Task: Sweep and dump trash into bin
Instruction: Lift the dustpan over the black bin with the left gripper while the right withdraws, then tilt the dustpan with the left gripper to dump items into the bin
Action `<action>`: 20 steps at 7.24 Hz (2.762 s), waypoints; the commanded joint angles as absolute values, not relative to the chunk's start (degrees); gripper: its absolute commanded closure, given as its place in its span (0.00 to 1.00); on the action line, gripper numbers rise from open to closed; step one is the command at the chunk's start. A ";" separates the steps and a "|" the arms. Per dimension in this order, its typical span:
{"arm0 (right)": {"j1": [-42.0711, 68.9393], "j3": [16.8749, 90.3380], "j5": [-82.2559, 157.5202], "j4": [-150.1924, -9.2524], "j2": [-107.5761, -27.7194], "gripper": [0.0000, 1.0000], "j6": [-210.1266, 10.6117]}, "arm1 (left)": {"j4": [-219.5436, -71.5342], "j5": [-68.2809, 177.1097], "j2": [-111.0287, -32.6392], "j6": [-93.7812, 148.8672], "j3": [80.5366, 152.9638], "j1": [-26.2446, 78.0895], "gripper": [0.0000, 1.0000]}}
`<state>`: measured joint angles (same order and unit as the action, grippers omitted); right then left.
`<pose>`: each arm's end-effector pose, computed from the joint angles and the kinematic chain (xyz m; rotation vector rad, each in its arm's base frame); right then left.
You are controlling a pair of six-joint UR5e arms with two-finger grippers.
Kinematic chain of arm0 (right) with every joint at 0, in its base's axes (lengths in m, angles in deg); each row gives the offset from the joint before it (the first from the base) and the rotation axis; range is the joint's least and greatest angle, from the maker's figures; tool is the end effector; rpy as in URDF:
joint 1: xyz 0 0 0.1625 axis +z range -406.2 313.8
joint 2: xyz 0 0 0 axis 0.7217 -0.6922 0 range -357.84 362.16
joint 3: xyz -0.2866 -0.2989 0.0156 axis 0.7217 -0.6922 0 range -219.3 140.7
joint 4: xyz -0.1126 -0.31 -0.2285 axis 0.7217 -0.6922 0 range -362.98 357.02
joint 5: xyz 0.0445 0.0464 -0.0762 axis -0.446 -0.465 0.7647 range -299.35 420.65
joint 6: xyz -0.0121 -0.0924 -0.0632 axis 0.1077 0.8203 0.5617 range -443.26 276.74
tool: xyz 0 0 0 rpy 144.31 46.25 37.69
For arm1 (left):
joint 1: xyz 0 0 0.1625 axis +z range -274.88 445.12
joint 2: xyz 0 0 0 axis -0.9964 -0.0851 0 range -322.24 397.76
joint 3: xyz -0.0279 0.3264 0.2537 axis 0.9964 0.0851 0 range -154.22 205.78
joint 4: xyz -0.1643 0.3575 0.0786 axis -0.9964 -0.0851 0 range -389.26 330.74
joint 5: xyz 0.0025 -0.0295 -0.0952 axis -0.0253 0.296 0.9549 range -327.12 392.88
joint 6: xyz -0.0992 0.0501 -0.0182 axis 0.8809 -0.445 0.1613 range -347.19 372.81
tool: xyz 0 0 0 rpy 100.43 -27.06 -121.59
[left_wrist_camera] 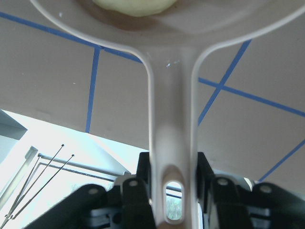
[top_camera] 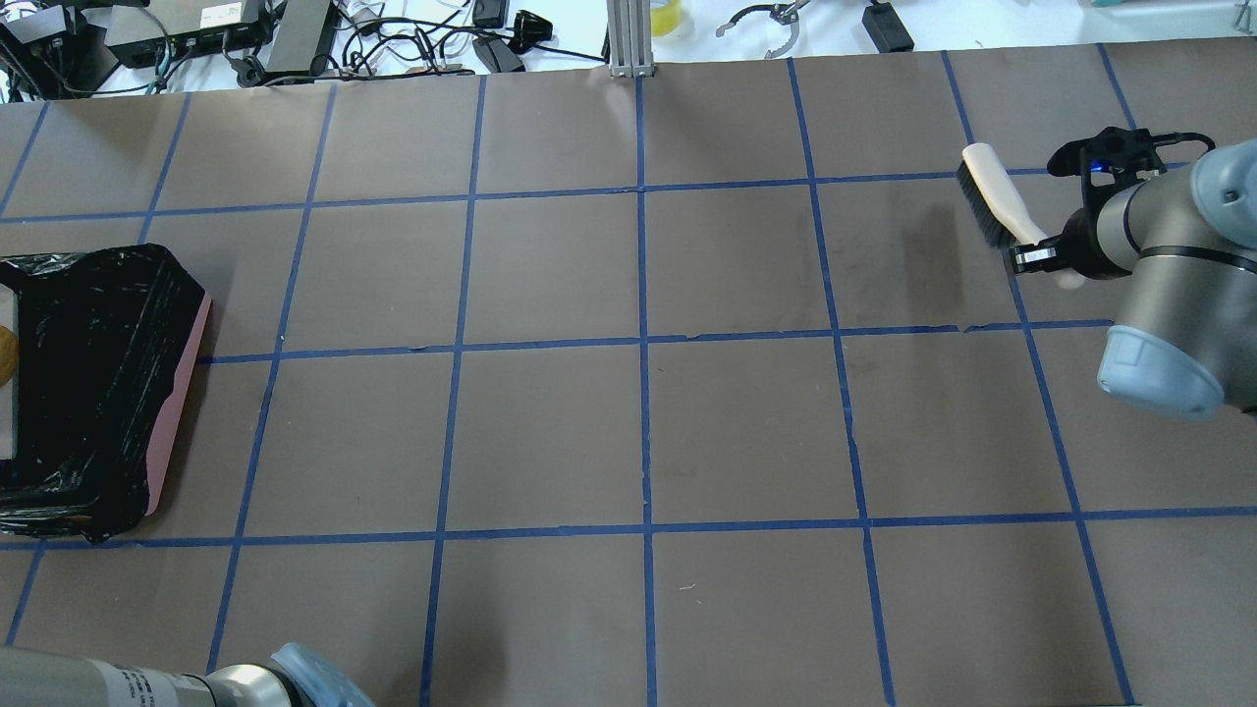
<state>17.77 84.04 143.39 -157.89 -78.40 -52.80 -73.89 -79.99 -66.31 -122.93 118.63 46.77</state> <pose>-0.0782 -0.4962 0.2483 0.1535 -3.0049 0.6086 0.4149 -0.4424 0.4105 1.6526 2.0331 0.5710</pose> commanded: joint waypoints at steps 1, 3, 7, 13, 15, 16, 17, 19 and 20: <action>15.24 84.89 143.27 -158.10 -78.00 1.00 -51.62 | -69.43 -82.95 -66.74 -125.52 118.77 42.68 1.00; 15.24 84.98 143.18 -158.01 -78.00 1.00 -51.96 | -69.43 -82.96 -66.74 -125.79 118.60 42.14 1.00; 15.24 86.56 143.27 -158.19 -78.00 1.00 -52.14 | -62.40 -66.63 -65.51 -125.80 117.28 35.93 1.00; 15.24 86.56 143.97 -154.16 -77.91 1.00 -51.35 | -70.48 -53.00 -71.03 -109.10 116.57 18.36 1.00; 15.15 86.56 144.15 -152.83 -77.91 1.00 -51.26 | -70.83 -53.42 -76.47 -103.43 116.31 13.33 1.00; 15.15 86.56 144.24 -152.39 -77.91 1.00 -51.18 | -71.27 -53.34 -79.54 -102.77 116.31 12.44 1.00; 15.15 86.56 144.33 -151.08 -77.91 1.00 -51.18 | -74.14 -53.08 -81.49 -102.50 116.22 12.00 1.00; 15.15 86.56 144.33 -150.98 -77.91 1.00 -51.26 | -78.81 -52.90 -82.65 -97.25 115.96 11.12 1.00; 15.15 86.56 144.33 -149.68 -77.91 1.00 -51.26 | -78.83 -52.90 -83.08 -96.62 115.61 10.77 1.00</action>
